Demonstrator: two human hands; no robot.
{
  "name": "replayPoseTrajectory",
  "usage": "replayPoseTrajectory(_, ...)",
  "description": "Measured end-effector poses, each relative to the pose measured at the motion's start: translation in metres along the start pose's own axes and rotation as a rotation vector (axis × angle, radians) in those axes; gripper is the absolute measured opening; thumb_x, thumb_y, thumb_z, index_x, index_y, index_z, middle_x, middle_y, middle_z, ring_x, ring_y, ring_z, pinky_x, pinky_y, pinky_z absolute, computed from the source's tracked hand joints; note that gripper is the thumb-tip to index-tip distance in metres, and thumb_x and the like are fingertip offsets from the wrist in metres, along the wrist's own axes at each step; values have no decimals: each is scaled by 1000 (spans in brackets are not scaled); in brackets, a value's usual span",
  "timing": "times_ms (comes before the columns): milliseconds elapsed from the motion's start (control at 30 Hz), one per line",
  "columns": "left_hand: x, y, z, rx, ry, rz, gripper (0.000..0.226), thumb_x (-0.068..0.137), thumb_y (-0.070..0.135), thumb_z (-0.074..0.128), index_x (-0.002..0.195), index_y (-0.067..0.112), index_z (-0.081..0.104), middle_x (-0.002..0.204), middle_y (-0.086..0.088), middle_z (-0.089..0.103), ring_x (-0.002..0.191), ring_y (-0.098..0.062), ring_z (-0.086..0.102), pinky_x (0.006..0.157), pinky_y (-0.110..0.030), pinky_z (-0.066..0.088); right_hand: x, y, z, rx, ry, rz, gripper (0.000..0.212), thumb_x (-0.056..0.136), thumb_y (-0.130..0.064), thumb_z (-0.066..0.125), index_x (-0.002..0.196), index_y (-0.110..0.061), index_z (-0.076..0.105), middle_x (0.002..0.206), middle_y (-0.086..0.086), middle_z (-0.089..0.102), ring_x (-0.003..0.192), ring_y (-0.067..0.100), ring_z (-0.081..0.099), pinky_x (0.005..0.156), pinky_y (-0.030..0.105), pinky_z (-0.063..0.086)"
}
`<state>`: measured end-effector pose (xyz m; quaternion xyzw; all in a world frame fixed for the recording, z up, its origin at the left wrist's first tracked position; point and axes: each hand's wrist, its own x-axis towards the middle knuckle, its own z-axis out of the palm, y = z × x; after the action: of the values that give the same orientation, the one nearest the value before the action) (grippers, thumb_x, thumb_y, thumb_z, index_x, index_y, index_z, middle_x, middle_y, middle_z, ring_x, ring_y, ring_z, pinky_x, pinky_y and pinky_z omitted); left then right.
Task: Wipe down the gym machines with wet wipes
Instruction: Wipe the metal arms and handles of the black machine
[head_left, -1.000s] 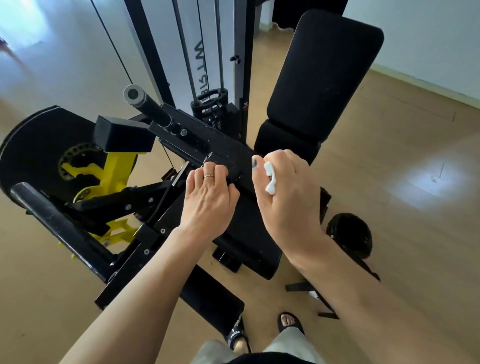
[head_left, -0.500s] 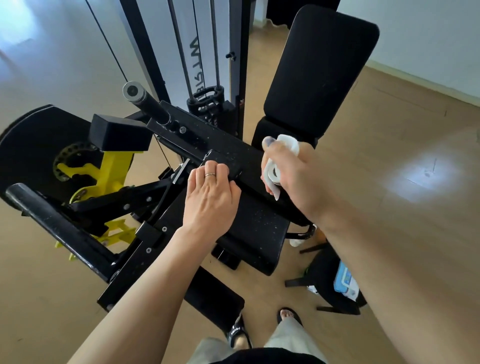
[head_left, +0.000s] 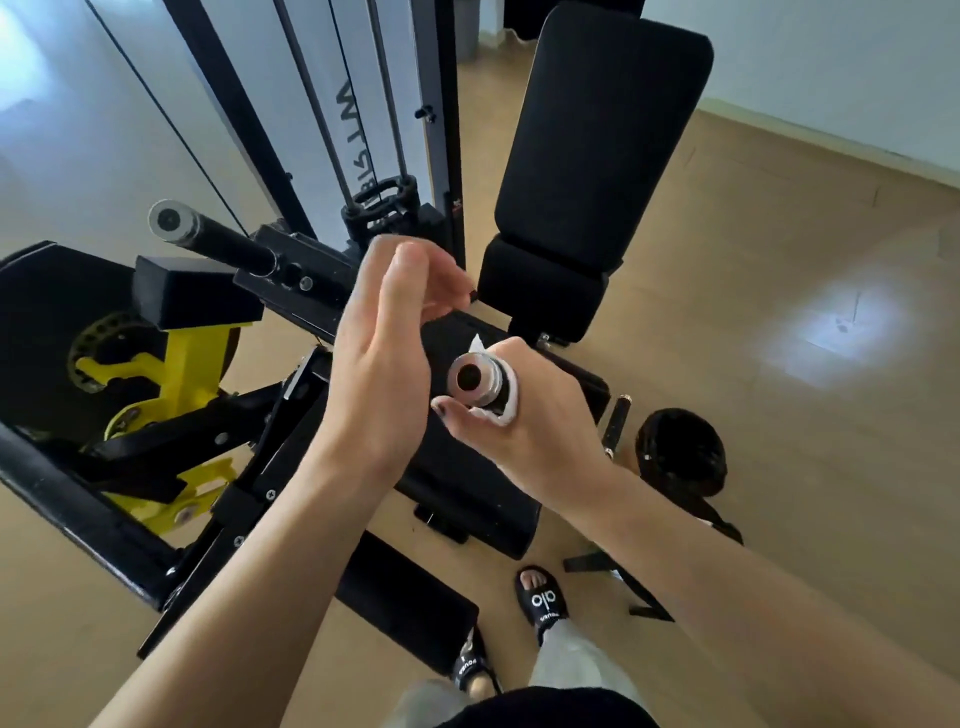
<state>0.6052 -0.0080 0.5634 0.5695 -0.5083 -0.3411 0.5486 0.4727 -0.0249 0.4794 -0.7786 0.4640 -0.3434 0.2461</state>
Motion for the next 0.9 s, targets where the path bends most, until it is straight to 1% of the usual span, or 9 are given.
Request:
replayPoseTrajectory(100,-2,22,23,5,-40,110,36,104,21,33,85,1,58,84,-11,61,82,-24,60,78,-36,52,2,4,8,78,41,-20,29,90,-40,69,88,-13,60,75,-8,62,67,11,59,59,36,52)
replayPoseTrajectory(167,-3,19,39,115,-32,149,40,104,21,37,76,-4,51,71,-14,54,65,-28,50,61,-44,44,1,23,5,43,-17,-6,31,88,-40,61,88,-10,63,76,-3,64,71,16,61,62,40,54)
replayPoseTrajectory(233,-4,12,48,208,12,175,46,103,23,38,69,-6,46,61,-17,46,54,-30,41,52,-45,34,-1,45,1,-11,-70,-11,24,88,-30,69,87,-7,64,78,2,65,77,19,61,65,43,56)
replayPoseTrajectory(367,-5,8,51,206,133,107,50,105,24,40,67,-7,42,59,-21,42,52,-32,37,50,-44,31,-6,40,0,-46,1,-51,23,80,-4,81,82,-6,58,72,3,60,67,18,56,59,38,54)
replayPoseTrajectory(467,-5,10,55,167,223,43,50,106,22,42,65,-6,39,57,-21,41,52,-34,36,49,-44,31,-10,16,0,-49,40,-205,40,75,2,82,97,-9,51,81,7,61,69,21,59,61,35,57)
replayPoseTrajectory(633,-7,6,57,28,329,-27,51,109,21,41,59,10,40,55,-16,45,52,-32,39,52,-41,39,-35,61,-34,-162,-243,-279,47,99,-20,61,139,2,48,128,13,56,115,24,56,106,28,47)
replayPoseTrajectory(733,-7,4,60,-114,387,-119,51,109,26,41,59,17,40,55,-6,46,54,-24,40,57,-36,41,-49,83,-63,-218,-290,-370,54,99,-6,60,149,4,43,148,16,48,141,25,44,120,33,35)
replayPoseTrajectory(833,-7,2,62,-246,431,-193,50,109,27,41,60,19,41,54,0,45,54,-19,39,58,-33,40,-41,91,-69,-213,-167,-363,40,105,-5,45,143,4,53,145,16,54,140,27,48,118,38,39)
replayPoseTrajectory(900,-7,2,62,-271,430,-202,50,109,27,41,60,20,42,54,1,46,54,-18,38,58,-32,39,-30,89,-73,-63,-77,-204,36,102,-5,47,134,-8,61,133,1,62,127,14,57,110,28,44)
